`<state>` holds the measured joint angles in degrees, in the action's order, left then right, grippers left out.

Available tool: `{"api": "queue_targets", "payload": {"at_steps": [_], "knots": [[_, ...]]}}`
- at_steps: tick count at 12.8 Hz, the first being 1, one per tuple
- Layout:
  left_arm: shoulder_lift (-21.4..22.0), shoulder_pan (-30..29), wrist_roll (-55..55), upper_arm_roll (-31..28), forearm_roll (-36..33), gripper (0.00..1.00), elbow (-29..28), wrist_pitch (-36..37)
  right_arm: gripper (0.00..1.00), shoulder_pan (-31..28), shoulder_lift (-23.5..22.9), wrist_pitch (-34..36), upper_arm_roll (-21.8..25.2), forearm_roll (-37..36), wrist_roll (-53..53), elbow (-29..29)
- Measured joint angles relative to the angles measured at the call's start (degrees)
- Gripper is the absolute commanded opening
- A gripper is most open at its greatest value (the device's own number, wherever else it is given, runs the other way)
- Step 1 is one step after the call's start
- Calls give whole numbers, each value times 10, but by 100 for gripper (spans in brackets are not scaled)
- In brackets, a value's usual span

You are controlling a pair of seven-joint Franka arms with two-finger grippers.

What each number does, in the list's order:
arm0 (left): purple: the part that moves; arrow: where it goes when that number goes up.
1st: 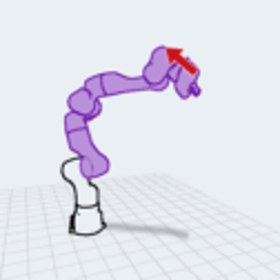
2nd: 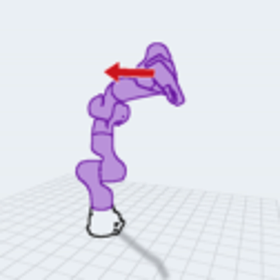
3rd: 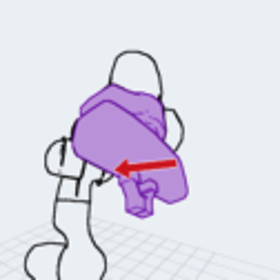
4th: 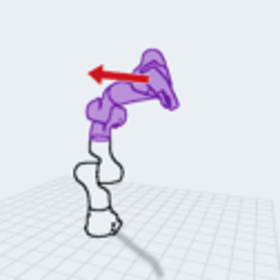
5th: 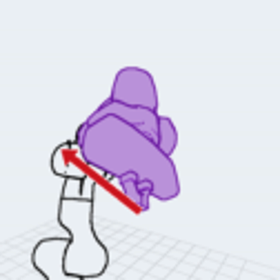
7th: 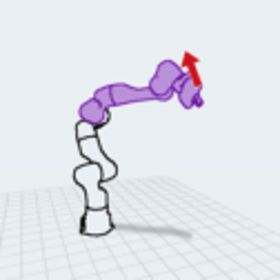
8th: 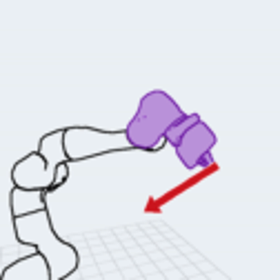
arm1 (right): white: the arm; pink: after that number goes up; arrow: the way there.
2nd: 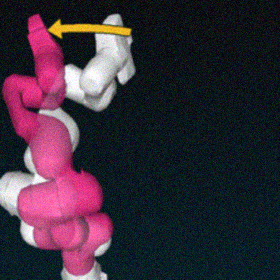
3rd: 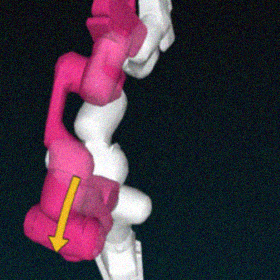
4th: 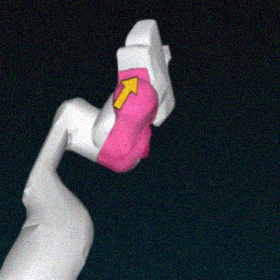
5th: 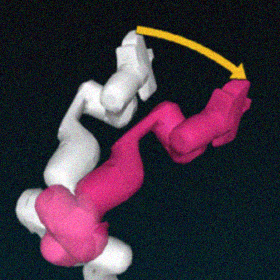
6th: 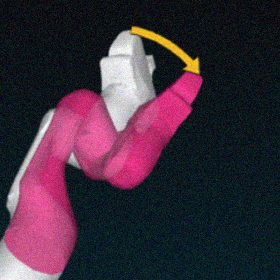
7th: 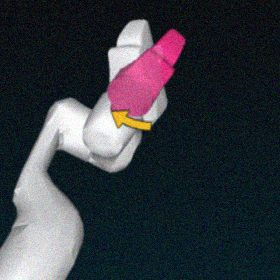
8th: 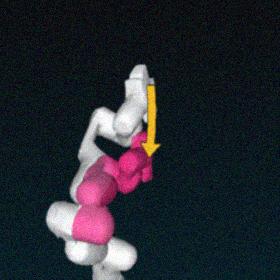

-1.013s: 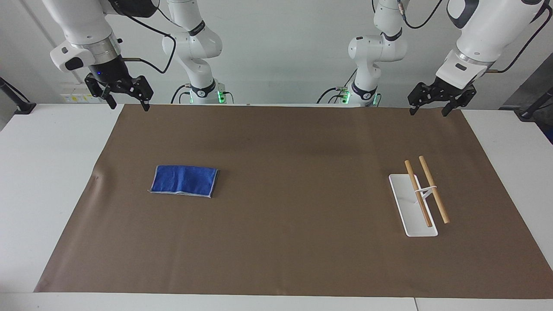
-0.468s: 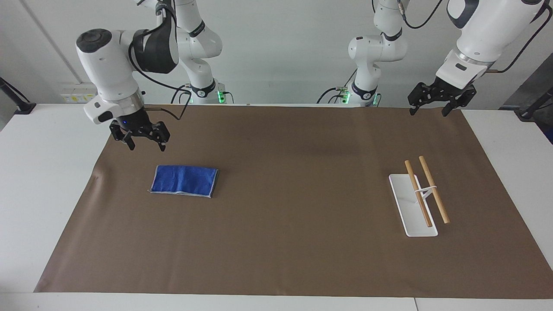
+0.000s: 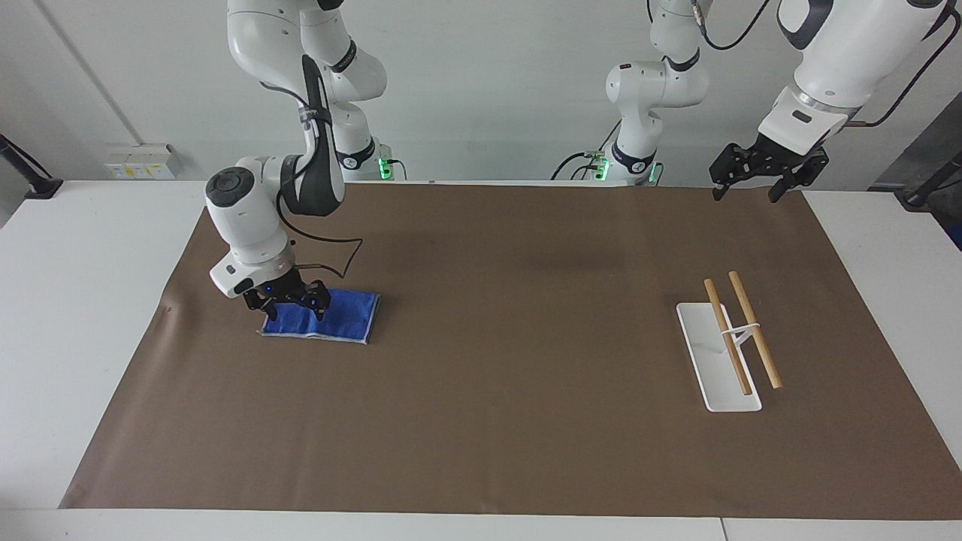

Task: Right arm passes towel to left arm to hang
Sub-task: 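Reach the right gripper down and grasp the blue towel's edge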

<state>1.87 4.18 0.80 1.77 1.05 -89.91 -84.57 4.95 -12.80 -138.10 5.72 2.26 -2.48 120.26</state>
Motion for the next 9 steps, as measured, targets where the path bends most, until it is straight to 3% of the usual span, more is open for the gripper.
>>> {"api": "queue_targets", "payload": {"at_steps": [3, 6, 7, 9], "knots": [[0, 0, 0, 0, 0, 100, 0, 0, 100, 5, -14, -46, 0, 32, -3, 26], [0, 0, 0, 0, 0, 100, 0, 0, 100, 8, -14, -47, 0, 41, -4, 36], [0, 0, 0, 0, 0, 100, 0, 0, 86, 8, -14, -48, 0, 41, -4, 38], [0, 0, 0, 0, 0, 100, 0, 0, 26, 8, -14, -54, 0, 42, -5, 43]]}}
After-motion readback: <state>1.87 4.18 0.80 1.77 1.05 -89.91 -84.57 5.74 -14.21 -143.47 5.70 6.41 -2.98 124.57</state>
